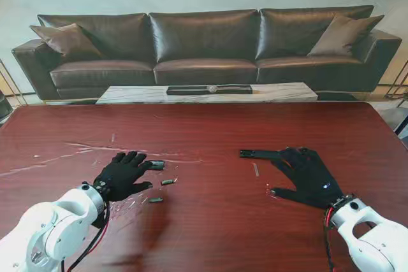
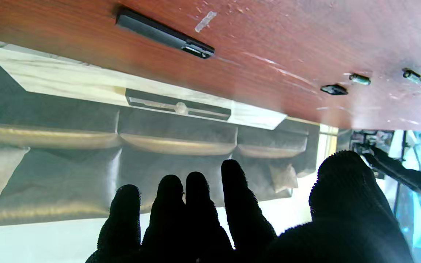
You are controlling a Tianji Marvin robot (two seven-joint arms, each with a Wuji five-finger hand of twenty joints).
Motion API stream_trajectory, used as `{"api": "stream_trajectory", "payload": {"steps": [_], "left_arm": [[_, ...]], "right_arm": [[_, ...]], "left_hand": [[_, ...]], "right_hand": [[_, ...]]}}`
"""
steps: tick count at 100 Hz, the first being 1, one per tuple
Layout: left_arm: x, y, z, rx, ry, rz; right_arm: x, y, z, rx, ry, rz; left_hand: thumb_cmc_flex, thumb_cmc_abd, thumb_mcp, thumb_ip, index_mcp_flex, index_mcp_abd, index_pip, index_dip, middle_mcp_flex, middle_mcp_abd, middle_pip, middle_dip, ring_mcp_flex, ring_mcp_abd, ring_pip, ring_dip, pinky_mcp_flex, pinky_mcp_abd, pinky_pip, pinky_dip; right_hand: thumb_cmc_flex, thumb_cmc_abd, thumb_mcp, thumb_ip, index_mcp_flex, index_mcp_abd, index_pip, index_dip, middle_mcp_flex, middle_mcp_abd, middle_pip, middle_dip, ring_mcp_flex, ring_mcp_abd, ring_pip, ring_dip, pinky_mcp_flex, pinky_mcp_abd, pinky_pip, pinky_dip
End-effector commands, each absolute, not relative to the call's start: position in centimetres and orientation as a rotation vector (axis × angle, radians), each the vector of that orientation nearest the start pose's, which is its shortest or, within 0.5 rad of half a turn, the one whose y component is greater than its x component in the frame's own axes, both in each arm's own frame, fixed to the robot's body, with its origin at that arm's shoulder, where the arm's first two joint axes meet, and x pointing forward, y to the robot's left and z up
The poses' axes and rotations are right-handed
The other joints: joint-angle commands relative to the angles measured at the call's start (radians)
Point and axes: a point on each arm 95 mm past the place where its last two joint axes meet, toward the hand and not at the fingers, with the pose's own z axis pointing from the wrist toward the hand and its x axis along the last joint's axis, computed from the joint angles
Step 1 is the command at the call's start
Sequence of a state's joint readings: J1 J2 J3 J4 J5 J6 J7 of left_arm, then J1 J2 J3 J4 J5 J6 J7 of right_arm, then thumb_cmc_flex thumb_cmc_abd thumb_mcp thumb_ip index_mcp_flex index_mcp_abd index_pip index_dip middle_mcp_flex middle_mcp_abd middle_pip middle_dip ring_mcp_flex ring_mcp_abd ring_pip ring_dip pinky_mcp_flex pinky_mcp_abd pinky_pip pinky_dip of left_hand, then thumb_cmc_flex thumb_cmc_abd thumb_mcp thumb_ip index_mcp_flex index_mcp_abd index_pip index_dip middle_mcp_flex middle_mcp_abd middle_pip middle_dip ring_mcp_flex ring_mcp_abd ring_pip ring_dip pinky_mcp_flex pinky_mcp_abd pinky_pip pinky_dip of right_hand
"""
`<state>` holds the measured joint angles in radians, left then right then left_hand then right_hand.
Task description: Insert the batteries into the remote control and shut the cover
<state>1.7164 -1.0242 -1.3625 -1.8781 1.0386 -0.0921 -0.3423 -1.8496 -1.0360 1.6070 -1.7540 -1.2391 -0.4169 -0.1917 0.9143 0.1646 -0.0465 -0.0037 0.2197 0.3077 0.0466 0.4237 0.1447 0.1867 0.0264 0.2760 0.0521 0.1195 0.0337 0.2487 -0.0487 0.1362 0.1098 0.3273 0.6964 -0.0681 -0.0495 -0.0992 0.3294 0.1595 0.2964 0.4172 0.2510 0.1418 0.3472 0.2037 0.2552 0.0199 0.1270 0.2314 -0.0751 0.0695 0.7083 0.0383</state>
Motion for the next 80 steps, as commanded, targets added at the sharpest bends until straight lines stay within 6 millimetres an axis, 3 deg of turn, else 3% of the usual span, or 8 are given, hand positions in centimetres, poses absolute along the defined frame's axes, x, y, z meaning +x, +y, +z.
{"api": "stream_trajectory", "payload": {"steps": [1,50,80], "left_arm": [[36.3,1.3,-28.7,-1.190,1.790,-1.330],[35.7,1.8,-28.7,-1.188,1.756,-1.340],[36.2,1.8,-28.8,-1.192,1.784,-1.357]], "right_arm": [[34.1,-8.7,-29.0,0.801,1.590,1.494],[35.1,-7.6,-29.4,0.824,1.643,1.493],[34.9,-7.3,-29.2,0.751,1.645,1.492]], "left_hand": [[0.007,0.054,0.002,-0.029,0.007,0.019,-0.004,-0.007,-0.005,0.038,-0.006,0.007,-0.013,0.014,0.006,0.008,-0.008,0.008,0.000,0.010],[0.009,0.053,0.001,-0.030,0.013,0.017,-0.002,-0.007,0.002,0.039,-0.005,0.008,-0.006,0.016,0.007,0.009,-0.008,0.015,0.012,0.010],[0.008,0.050,0.002,-0.029,0.013,0.013,0.000,-0.006,0.003,0.038,-0.004,0.010,-0.004,0.016,0.008,0.011,-0.005,0.014,0.022,0.011]], "right_hand": [[0.022,0.028,0.005,0.016,0.018,0.007,-0.002,0.012,0.024,0.005,0.007,0.007,0.017,0.013,0.004,-0.004,-0.011,-0.001,0.013,0.015],[0.022,0.027,0.003,0.016,0.013,0.003,-0.007,0.016,0.021,0.004,0.007,0.009,0.016,0.013,0.005,-0.003,-0.012,0.000,0.015,0.019],[0.034,-0.016,0.002,0.017,0.011,-0.006,0.001,0.022,0.030,0.004,0.024,0.017,0.036,0.018,0.019,0.003,0.008,0.008,0.036,0.031]]}}
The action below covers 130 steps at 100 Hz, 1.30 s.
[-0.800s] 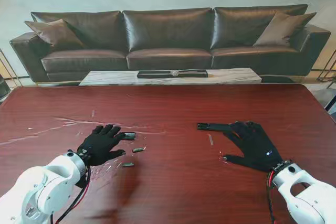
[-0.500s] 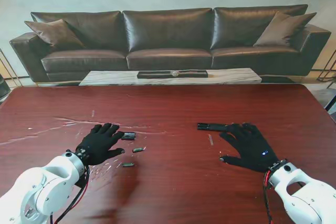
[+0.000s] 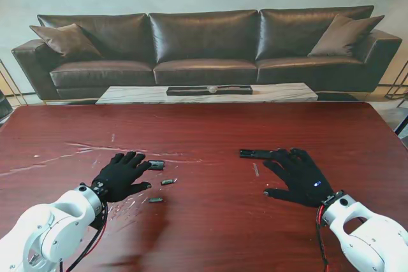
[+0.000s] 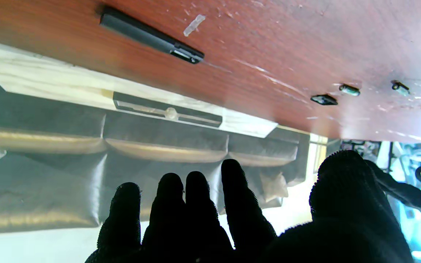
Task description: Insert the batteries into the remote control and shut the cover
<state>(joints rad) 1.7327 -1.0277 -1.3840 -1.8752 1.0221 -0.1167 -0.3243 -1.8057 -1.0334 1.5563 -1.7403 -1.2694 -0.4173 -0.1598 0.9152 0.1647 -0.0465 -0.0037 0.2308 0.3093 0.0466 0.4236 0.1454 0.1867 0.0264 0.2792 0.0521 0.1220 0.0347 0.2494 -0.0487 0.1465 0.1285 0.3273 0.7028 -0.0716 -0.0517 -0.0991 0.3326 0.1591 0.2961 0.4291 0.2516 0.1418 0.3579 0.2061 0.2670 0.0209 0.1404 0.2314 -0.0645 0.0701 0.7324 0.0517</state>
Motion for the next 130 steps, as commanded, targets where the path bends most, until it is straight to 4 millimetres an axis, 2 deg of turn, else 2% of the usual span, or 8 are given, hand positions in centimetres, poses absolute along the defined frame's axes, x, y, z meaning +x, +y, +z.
{"api": "stream_trajectory", "payload": {"steps": [1,12,27,46,59,71,96,130], "left_arm": [[36.2,1.8,-28.8,-1.193,1.784,-1.359],[36.2,1.8,-29.0,-1.209,1.785,-1.366],[36.3,1.8,-29.1,-1.228,1.791,-1.381],[36.5,1.7,-29.1,-1.238,1.793,-1.385],[36.6,1.6,-29.2,-1.249,1.794,-1.382],[36.7,1.6,-29.2,-1.254,1.793,-1.382],[36.7,1.7,-29.2,-1.263,1.794,-1.383],[36.8,1.7,-29.2,-1.274,1.795,-1.382]], "right_arm": [[34.9,-7.3,-29.2,0.748,1.642,1.494],[35.1,-7.2,-29.0,0.707,1.613,1.517],[36.7,-8.1,-28.0,0.627,1.611,1.486],[39.9,-9.8,-26.7,0.565,1.612,1.444],[42.6,-10.3,-26.7,0.580,1.628,1.420],[45.1,-10.0,-27.6,0.616,1.653,1.376],[49.8,-9.0,-30.5,0.694,1.690,1.272],[52.4,-8.2,-33.9,0.822,1.643,1.257]], "left_hand": [[0.008,0.050,0.002,-0.029,0.003,0.011,0.000,-0.005,0.003,0.038,-0.004,0.007,-0.003,0.014,0.008,0.010,-0.005,0.004,0.003,0.011],[0.008,0.049,0.002,-0.029,0.004,0.010,0.001,-0.005,0.005,0.039,-0.004,0.007,-0.002,0.014,0.008,0.010,-0.006,0.007,0.006,0.010],[0.008,0.050,0.002,-0.029,0.004,0.010,0.000,-0.005,0.004,0.038,-0.004,0.007,-0.002,0.011,0.008,0.010,-0.006,0.007,0.009,0.009],[0.011,0.050,0.003,-0.029,0.006,0.009,0.001,-0.005,0.006,0.038,-0.004,0.007,0.000,0.013,0.008,0.011,-0.004,0.007,0.013,0.009],[0.012,0.050,0.003,-0.029,0.007,0.008,0.001,-0.004,0.007,0.038,-0.004,0.007,0.000,0.013,0.008,0.011,-0.003,0.008,0.015,0.008],[0.013,0.050,0.003,-0.029,0.009,0.008,0.002,-0.004,0.009,0.038,-0.003,0.008,0.002,0.014,0.009,0.011,-0.001,0.011,0.018,0.009],[0.013,0.049,0.002,-0.029,0.011,0.007,0.003,-0.004,0.011,0.039,-0.003,0.008,0.004,0.014,0.010,0.012,-0.001,0.011,0.022,0.008],[0.012,0.050,0.003,-0.029,0.014,0.005,0.004,-0.003,0.013,0.038,-0.002,0.008,0.006,0.014,0.010,0.012,-0.001,0.014,0.026,0.008]], "right_hand": [[0.029,-0.015,0.004,0.017,0.008,-0.006,0.002,0.010,0.030,0.005,0.014,0.015,0.026,0.017,0.007,0.003,-0.002,0.008,0.012,0.018],[0.038,-0.037,0.005,0.018,0.007,-0.011,0.011,0.013,0.033,0.001,0.024,0.019,0.033,0.014,0.015,0.005,0.006,0.010,0.021,0.024],[0.040,-0.057,0.005,0.019,-0.005,-0.009,0.027,0.016,0.027,0.000,0.037,0.026,0.031,0.013,0.024,0.005,0.011,0.007,0.027,0.030],[0.052,-0.082,0.008,0.017,-0.023,0.001,0.049,0.011,0.012,0.008,0.054,0.033,0.024,0.015,0.040,0.004,0.015,-0.005,0.034,0.039],[0.057,-0.091,0.006,0.006,-0.038,0.012,0.076,-0.007,0.001,0.027,0.066,0.036,0.017,0.025,0.060,0.001,0.017,-0.019,0.040,0.048],[0.052,-0.100,-0.001,0.002,-0.046,0.022,0.084,-0.015,0.003,0.035,0.072,0.038,0.020,0.032,0.071,0.001,0.027,-0.029,0.048,0.054],[0.058,-0.122,-0.013,-0.006,-0.051,0.035,0.180,-0.044,0.015,0.043,0.126,0.058,0.036,0.043,0.132,0.004,0.046,-0.039,0.084,0.090],[0.038,-0.121,-0.027,-0.009,-0.012,0.050,0.223,-0.061,0.054,0.059,0.147,0.065,0.070,0.063,0.167,0.014,0.068,-0.031,0.109,0.109]]}}
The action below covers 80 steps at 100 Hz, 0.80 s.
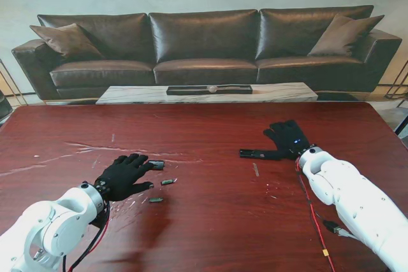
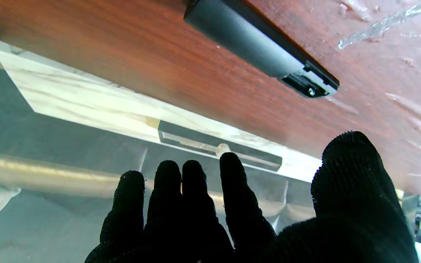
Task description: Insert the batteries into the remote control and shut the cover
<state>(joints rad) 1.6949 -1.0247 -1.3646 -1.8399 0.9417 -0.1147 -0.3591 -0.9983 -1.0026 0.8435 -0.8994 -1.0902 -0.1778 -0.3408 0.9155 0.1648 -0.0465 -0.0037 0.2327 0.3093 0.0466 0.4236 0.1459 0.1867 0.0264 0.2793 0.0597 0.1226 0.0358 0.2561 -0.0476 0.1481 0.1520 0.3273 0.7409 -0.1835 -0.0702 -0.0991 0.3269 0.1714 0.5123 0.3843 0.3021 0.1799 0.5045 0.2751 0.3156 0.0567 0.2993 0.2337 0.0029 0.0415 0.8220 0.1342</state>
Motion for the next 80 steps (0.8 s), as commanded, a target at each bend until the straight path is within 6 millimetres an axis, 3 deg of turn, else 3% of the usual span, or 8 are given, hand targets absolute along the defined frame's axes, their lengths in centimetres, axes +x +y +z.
{"api": "stream_trajectory", "payload": {"steps": [1,35,80], "left_arm": [[36.8,1.7,-29.2,-1.274,1.795,-1.382],[36.9,1.8,-29.4,-1.280,1.795,-1.379],[37.2,1.7,-29.6,-1.293,1.804,-1.361]], "right_arm": [[52.4,-8.2,-34.0,0.828,1.641,1.257],[53.8,-8.5,-37.2,0.931,1.626,1.240],[54.5,-8.4,-38.9,1.028,1.636,1.234]], "left_hand": [[0.012,0.051,0.002,-0.029,0.012,0.005,0.004,-0.003,0.013,0.038,-0.002,0.008,-0.002,0.014,0.009,0.005,-0.002,0.013,0.002,0.008],[0.011,0.050,0.002,-0.029,0.012,0.006,0.003,-0.003,0.013,0.037,-0.002,0.009,-0.001,0.014,0.009,0.005,-0.002,0.013,0.006,0.008],[0.010,0.052,0.002,-0.029,0.011,0.006,0.003,-0.003,0.013,0.037,-0.002,0.009,-0.001,0.014,0.009,0.005,-0.002,0.016,0.008,0.007]], "right_hand": [[0.000,-0.009,-0.008,-0.009,-0.004,0.037,0.008,-0.016,0.005,0.021,0.000,-0.004,0.023,0.027,0.008,0.012,0.000,-0.002,0.019,0.027],[0.039,-0.033,0.000,-0.008,0.015,0.035,0.022,-0.036,0.024,0.024,-0.003,-0.005,0.040,0.031,0.011,0.011,0.015,0.001,0.025,0.035],[0.104,-0.072,-0.003,-0.010,0.042,0.022,0.067,-0.055,0.058,0.017,0.003,-0.001,0.071,0.031,0.024,0.012,0.039,0.004,0.037,0.049]]}}
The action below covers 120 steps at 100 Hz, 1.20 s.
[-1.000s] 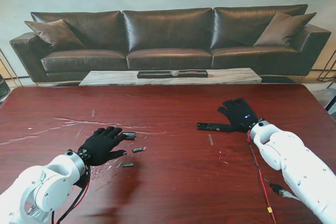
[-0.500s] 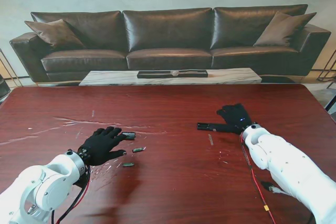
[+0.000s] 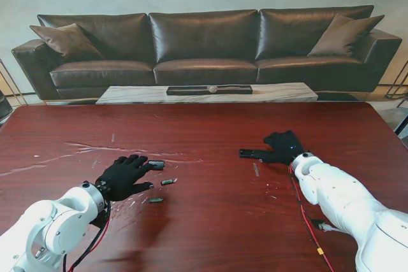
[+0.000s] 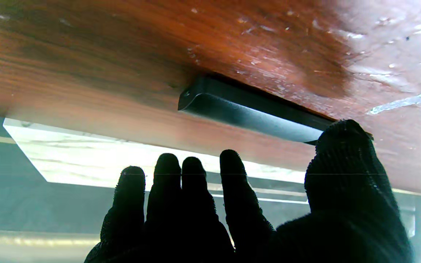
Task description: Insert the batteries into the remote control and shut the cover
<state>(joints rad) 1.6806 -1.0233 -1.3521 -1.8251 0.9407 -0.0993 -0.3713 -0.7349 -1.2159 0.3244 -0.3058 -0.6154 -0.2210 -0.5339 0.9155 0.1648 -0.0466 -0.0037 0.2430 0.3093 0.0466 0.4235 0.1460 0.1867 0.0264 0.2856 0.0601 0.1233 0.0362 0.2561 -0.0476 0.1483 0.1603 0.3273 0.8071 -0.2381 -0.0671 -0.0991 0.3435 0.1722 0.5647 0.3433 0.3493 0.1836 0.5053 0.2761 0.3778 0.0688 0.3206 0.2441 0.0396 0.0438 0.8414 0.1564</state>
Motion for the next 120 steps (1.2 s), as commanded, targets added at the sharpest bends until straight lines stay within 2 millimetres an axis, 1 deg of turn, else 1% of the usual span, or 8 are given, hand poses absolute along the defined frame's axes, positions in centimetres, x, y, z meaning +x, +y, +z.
{"api": "stream_trajectory", "payload": {"steps": [1,72,75,77,79,94,107,120], "left_arm": [[37.2,1.7,-29.6,-1.294,1.804,-1.361],[37.3,1.8,-29.7,-1.299,1.798,-1.364],[37.3,1.8,-29.7,-1.299,1.798,-1.364],[37.3,1.8,-29.7,-1.299,1.798,-1.364],[37.3,1.8,-29.7,-1.299,1.798,-1.364],[37.3,1.9,-29.7,-1.298,1.797,-1.364],[37.3,1.9,-29.7,-1.298,1.795,-1.364],[37.2,2.0,-29.7,-1.296,1.788,-1.366]], "right_arm": [[54.5,-8.4,-39.0,1.030,1.638,1.233],[53.5,-8.3,-41.5,1.145,1.736,1.142],[53.5,-8.2,-41.5,1.148,1.739,1.144],[53.5,-8.2,-41.5,1.150,1.741,1.145],[53.5,-8.2,-41.5,1.151,1.745,1.145],[53.5,-7.9,-41.6,1.152,1.772,1.148],[53.5,-7.6,-41.5,1.156,1.782,1.150],[53.6,-7.6,-41.7,1.175,1.799,1.124]], "left_hand": [[0.010,0.052,0.002,-0.029,0.001,0.007,0.003,-0.003,0.013,0.037,-0.003,0.003,-0.002,0.013,0.008,0.005,-0.002,0.015,0.000,0.007],[0.011,0.053,0.002,-0.029,0.001,0.005,0.003,-0.003,0.014,0.037,-0.002,0.004,-0.001,0.012,0.008,0.005,-0.002,0.016,0.002,0.007],[0.011,0.053,0.002,-0.029,0.001,0.004,0.003,-0.003,0.015,0.037,-0.002,0.004,0.000,0.012,0.009,0.006,-0.002,0.016,0.002,0.007],[0.011,0.053,0.002,-0.029,0.001,0.004,0.003,-0.003,0.014,0.039,-0.002,0.004,0.000,0.012,0.009,0.006,-0.001,0.016,0.002,0.007],[0.011,0.053,0.002,-0.029,0.001,0.005,0.003,-0.003,0.014,0.040,-0.002,0.004,-0.001,0.011,0.008,0.006,-0.001,0.016,0.002,0.007],[0.011,0.053,0.002,-0.029,0.002,0.002,0.004,-0.002,0.014,0.039,-0.002,0.004,0.000,0.011,0.009,0.006,-0.001,0.016,0.003,0.007],[0.013,0.053,0.002,-0.029,0.002,0.003,0.004,-0.002,0.014,0.038,-0.002,0.004,0.000,0.012,0.009,0.006,-0.001,0.016,0.003,0.007],[0.013,0.052,0.002,-0.029,0.002,0.001,0.004,-0.002,0.015,0.035,-0.001,0.004,0.001,0.011,0.009,0.006,0.001,0.016,0.004,0.007]], "right_hand": [[0.041,-0.018,-0.005,-0.010,0.026,0.020,0.016,-0.014,0.012,0.013,0.003,-0.002,0.010,0.018,0.004,0.002,0.003,0.002,0.018,0.027],[0.230,-0.035,0.084,0.007,0.194,-0.081,0.191,-0.013,0.247,-0.048,0.034,0.019,0.225,0.004,0.064,0.027,0.191,0.036,0.093,0.077],[0.010,-0.155,0.530,0.014,0.193,-0.083,0.207,-0.033,0.248,-0.049,0.031,0.028,0.225,0.006,0.062,0.032,0.194,0.038,0.091,0.092],[-0.140,-0.226,0.871,-0.035,0.193,-0.084,0.210,-0.033,0.249,-0.049,0.032,0.028,0.227,0.005,0.064,0.032,0.194,0.036,0.092,0.093],[-0.190,-0.249,0.999,-0.064,0.195,-0.085,0.212,-0.032,0.252,-0.050,0.034,0.028,0.230,0.002,0.065,0.032,0.196,0.036,0.093,0.094],[-0.189,-0.257,1.021,-0.074,0.213,-0.102,0.237,-0.019,0.280,-0.063,0.053,0.035,0.256,-0.007,0.090,0.043,0.198,0.032,0.101,0.097],[-0.172,-0.285,0.993,-0.180,0.196,-0.146,0.360,-0.048,0.308,-0.088,0.125,0.065,0.290,-0.020,0.162,0.098,0.200,0.037,0.120,0.107],[-0.187,-0.298,0.987,-0.189,0.201,-0.159,0.393,-0.046,0.327,-0.094,0.145,0.072,0.313,-0.025,0.178,0.114,0.213,0.040,0.135,0.114]]}}
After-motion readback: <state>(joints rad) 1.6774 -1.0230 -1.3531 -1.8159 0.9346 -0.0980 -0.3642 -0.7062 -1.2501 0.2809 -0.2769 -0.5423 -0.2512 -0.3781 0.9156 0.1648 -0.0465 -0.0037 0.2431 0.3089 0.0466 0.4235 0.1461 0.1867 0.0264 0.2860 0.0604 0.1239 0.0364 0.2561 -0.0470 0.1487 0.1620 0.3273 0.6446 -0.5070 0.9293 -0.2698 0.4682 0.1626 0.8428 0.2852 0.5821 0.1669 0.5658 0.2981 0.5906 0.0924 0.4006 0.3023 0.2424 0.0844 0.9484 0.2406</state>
